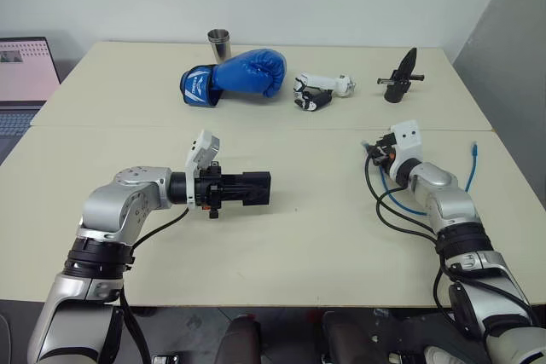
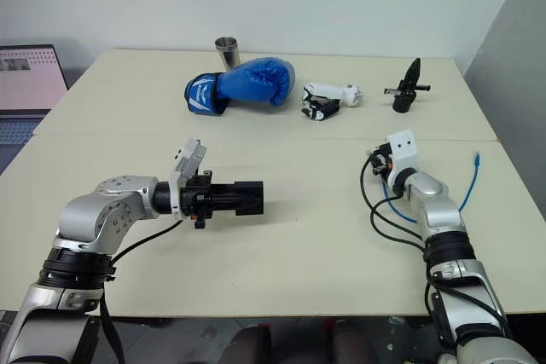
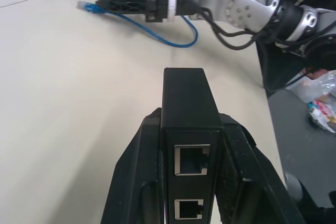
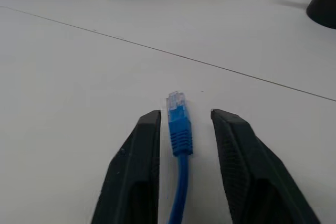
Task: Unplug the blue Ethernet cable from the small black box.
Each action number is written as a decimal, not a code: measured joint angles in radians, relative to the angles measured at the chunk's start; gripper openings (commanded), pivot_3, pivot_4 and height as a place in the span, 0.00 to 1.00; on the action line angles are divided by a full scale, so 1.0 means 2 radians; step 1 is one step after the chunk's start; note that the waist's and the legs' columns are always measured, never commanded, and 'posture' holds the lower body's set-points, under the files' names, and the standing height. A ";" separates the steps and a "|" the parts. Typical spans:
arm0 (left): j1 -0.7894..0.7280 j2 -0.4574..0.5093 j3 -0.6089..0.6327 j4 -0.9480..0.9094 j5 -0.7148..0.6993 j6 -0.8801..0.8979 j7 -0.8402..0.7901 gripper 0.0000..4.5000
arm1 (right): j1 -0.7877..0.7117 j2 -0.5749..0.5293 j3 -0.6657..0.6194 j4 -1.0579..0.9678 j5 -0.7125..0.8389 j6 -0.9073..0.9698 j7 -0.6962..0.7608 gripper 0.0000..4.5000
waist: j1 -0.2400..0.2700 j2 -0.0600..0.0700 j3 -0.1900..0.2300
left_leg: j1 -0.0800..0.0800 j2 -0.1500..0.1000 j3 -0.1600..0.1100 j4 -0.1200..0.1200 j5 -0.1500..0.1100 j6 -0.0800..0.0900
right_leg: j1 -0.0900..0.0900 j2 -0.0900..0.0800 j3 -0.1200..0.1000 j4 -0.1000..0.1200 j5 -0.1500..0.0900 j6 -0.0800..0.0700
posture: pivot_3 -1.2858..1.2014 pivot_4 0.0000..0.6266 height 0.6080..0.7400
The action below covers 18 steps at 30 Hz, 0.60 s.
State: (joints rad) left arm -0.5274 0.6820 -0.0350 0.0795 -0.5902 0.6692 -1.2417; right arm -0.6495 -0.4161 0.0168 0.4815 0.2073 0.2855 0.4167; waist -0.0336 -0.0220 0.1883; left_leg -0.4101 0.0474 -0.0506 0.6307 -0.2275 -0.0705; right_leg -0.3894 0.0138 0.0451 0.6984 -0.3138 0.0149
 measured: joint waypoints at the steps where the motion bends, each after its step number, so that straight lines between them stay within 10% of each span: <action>1: 0.000 -0.004 0.003 0.000 0.001 -0.004 0.008 0.18 | 0.008 -0.002 0.000 -0.017 0.003 0.007 0.008 0.55 | 0.000 0.000 0.000 | 0.000 0.000 0.000 0.000 0.000 0.000 | 0.000 0.000 0.000 0.000 0.000 0.000 | 0.52 0.24 1.00; 6: -0.003 -0.051 0.036 0.041 0.049 -0.082 0.109 0.18 | 0.051 -0.053 0.003 -0.168 0.020 0.032 0.083 0.78 | 0.002 0.000 0.000 | 0.000 0.000 0.000 0.001 0.000 0.000 | 0.000 0.000 0.000 0.000 0.000 0.000 | 0.52 0.24 1.00; 18: -0.009 -0.114 0.102 0.196 0.175 -0.310 0.367 0.18 | 0.066 -0.085 0.088 -0.409 0.106 0.178 0.202 0.78 | 0.003 0.000 0.000 | 0.000 -0.001 -0.001 0.002 0.000 0.000 | 0.001 -0.001 -0.001 0.000 0.000 0.000 | 0.52 0.24 1.00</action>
State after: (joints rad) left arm -0.5445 0.4547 0.1690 0.4708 -0.2394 0.0485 -0.5085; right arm -0.5168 -0.5853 0.1934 -0.3368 0.4192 0.6416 0.8200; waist -0.0281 -0.0220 0.1879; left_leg -0.4103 0.0461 -0.0521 0.6346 -0.2276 -0.0704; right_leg -0.3876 0.0124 0.0438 0.6988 -0.3135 0.0154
